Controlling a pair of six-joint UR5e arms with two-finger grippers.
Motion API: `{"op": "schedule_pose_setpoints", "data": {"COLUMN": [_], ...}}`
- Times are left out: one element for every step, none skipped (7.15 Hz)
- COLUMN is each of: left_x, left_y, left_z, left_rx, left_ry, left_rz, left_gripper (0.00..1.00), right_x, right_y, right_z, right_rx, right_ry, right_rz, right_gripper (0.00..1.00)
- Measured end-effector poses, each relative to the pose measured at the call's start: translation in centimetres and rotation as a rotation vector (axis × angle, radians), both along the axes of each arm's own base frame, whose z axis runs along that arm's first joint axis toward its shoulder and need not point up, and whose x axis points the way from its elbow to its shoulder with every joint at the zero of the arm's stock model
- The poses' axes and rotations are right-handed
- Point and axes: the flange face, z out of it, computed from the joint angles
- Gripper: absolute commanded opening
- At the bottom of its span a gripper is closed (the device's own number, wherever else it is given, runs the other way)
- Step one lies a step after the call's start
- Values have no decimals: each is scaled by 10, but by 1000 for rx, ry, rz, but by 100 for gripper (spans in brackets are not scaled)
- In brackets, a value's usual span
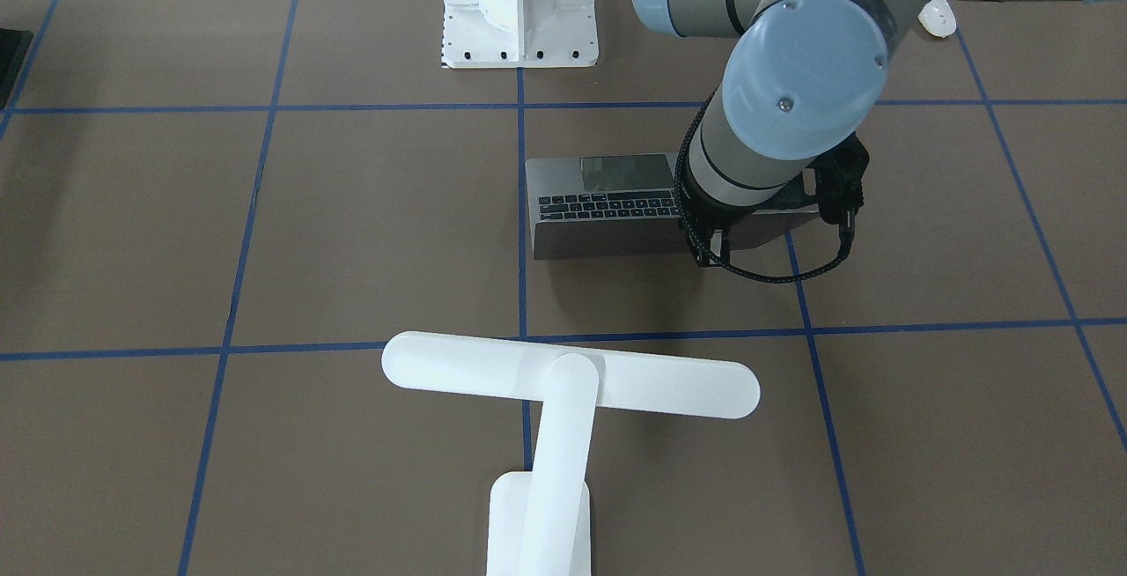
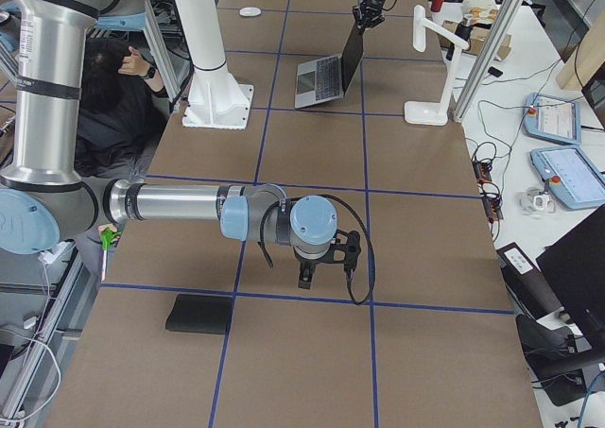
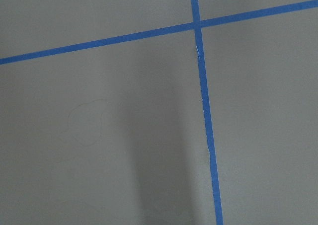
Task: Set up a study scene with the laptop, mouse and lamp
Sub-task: 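Slide the laptop farther from the robot, beside the white lamp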
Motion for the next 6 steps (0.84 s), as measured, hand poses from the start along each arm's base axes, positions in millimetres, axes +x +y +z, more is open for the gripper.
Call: {"op": "schedule_pose_setpoints", "data": {"left_x": [2,1,1,1,-2,-4], "left_y": [-10,-18,-25,-30,-36,-41], "left_z": [7,13,18,22,27,31], "left_rx": [7,11,14,16,19,25], "left_ry": [-2,-2,-1,-4,-9,-12], "left_rz": [-7,-15,-20,-25,-29,-29], "left_gripper": [0,0,0,0,0,0], "right_x": [0,0,0,0,0,0], "right_y": [-1,-1,-2,-2,-3,-3], "right_z": [-1,-2,-2,-2,-3,-3], "right_rx": [2,4,5,5,6,7], "right_ry": [0,0,0,0,0,0], "right_rz": [0,0,0,0,-1,-1], "right_gripper": [100,100,100,100,99,100]}}
